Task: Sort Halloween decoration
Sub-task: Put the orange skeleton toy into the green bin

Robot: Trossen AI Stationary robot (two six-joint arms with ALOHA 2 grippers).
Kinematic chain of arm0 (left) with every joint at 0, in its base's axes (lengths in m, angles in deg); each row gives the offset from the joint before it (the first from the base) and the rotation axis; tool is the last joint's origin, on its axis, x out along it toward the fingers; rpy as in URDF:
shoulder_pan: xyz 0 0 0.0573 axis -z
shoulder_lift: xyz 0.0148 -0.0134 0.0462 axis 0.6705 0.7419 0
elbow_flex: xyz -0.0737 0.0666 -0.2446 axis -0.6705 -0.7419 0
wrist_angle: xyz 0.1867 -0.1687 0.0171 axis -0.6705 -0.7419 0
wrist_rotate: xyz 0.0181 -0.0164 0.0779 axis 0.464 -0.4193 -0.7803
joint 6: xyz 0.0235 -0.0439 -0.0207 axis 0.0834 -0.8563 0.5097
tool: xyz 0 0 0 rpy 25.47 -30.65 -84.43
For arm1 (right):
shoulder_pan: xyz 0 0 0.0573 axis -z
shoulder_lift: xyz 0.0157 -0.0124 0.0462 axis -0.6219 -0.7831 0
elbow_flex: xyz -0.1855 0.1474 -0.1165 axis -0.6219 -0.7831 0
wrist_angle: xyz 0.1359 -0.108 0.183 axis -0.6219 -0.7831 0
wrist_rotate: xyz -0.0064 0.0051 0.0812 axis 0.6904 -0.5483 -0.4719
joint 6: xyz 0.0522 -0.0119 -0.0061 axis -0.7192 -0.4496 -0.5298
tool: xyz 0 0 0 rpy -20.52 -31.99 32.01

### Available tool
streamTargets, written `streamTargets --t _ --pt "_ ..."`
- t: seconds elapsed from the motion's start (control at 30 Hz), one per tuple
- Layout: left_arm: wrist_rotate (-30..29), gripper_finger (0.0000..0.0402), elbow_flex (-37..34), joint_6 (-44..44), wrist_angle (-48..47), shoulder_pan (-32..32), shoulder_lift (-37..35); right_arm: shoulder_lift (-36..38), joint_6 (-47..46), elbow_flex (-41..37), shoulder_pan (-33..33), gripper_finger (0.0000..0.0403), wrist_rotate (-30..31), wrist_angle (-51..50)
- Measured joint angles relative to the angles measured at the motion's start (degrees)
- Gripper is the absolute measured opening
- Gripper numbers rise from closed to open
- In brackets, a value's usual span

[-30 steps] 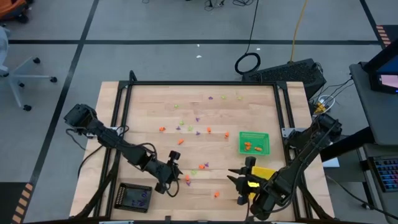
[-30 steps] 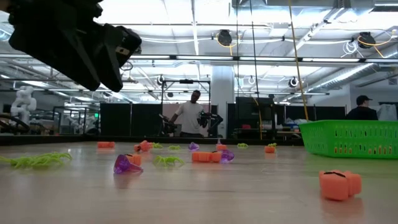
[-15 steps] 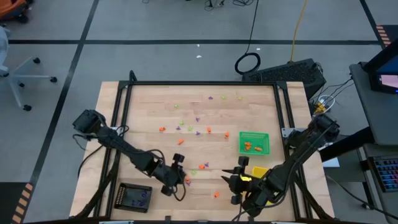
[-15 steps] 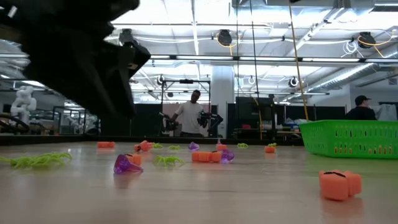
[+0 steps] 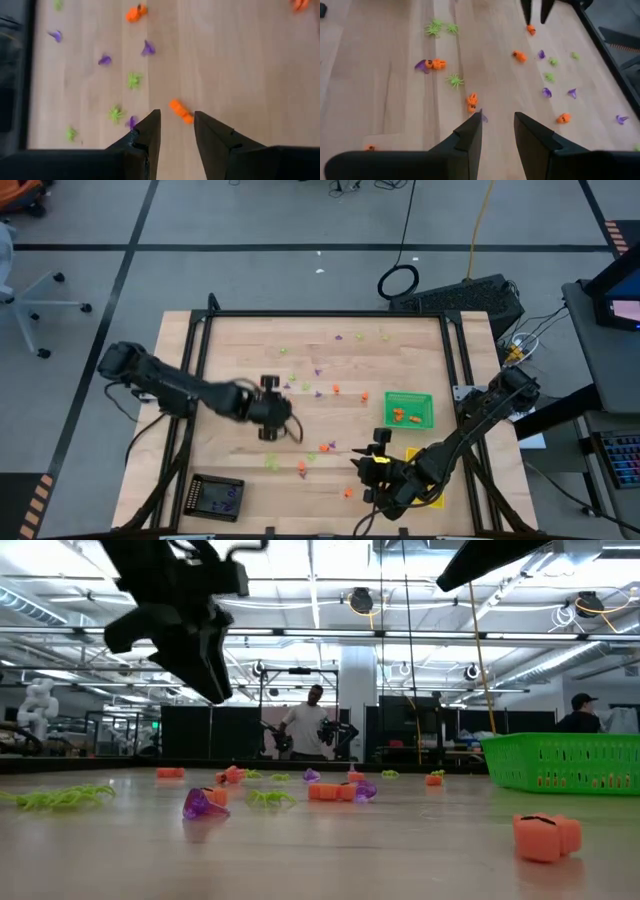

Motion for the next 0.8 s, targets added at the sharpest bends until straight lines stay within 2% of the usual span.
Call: streamTargets --t 0.1,0.23,0.37,0.5,0.8 --pt "5.49 0.0116 -0.86 4.19 -0.19 -6.15 -1.54 0.00 1.12 0.00 0.00 0.0100 0.02 0.26" --pt "8.98 0.0116 -2.55 7.21 -0.28 -11.96 -1.75 0.00 1.92 0.00 0.00 0.0100 0.02 0.59" --pt "10.12 0.0116 -4.45 1.68 -2.29 -16.18 -1.75 0.00 1.99 0.00 -0.07 0.0100 0.00 0.58" --pt "11.88 0.0116 -4.51 -3.38 -8.18 -18.15 -1.75 0.00 1.99 0.00 -0.07 0.0100 0.00 0.58" --pt "16.99 0.0116 -4.57 1.06 -10.33 -20.72 -3.03 0.00 1.99 0.00 -0.09 0.0100 -0.02 1.19"
